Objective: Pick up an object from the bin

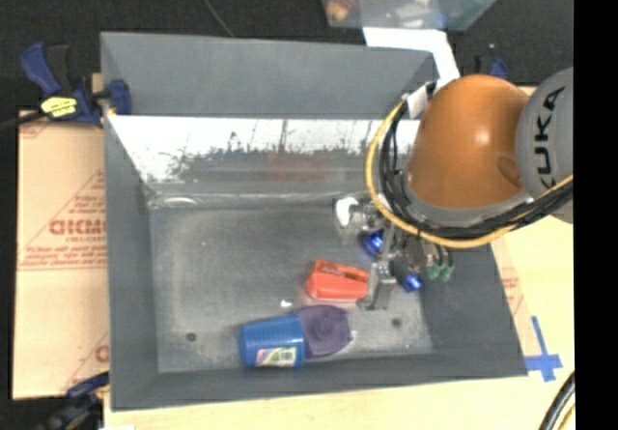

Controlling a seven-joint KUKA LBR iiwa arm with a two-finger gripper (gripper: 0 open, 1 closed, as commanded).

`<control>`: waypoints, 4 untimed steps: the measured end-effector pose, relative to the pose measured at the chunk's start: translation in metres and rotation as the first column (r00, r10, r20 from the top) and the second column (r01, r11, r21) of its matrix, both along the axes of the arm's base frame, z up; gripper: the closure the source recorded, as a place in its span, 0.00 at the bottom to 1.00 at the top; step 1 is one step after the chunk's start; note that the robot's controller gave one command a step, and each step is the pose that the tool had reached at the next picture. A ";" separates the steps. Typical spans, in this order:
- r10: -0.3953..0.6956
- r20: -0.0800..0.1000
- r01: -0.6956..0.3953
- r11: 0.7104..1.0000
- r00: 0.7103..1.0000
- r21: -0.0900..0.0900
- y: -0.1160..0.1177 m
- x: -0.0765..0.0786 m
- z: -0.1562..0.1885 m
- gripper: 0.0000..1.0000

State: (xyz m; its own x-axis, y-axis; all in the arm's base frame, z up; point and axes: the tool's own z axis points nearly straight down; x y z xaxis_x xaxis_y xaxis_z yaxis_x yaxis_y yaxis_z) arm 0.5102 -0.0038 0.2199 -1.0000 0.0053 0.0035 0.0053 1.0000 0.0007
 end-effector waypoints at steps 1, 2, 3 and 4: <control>0.000 0.008 0.000 1.000 1.000 0.000 0.000 0.002 0.003 0.00; -0.092 0.014 0.092 0.996 0.996 0.002 -0.046 0.030 -0.122 0.00; -0.013 0.022 0.013 1.000 1.000 -0.001 -0.040 0.012 -0.149 0.00; -0.095 0.022 0.095 0.995 0.995 0.002 -0.051 0.030 -0.145 0.00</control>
Offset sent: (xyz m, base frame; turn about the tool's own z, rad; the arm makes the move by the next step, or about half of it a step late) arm 0.0327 -0.0550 -0.1499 0.1060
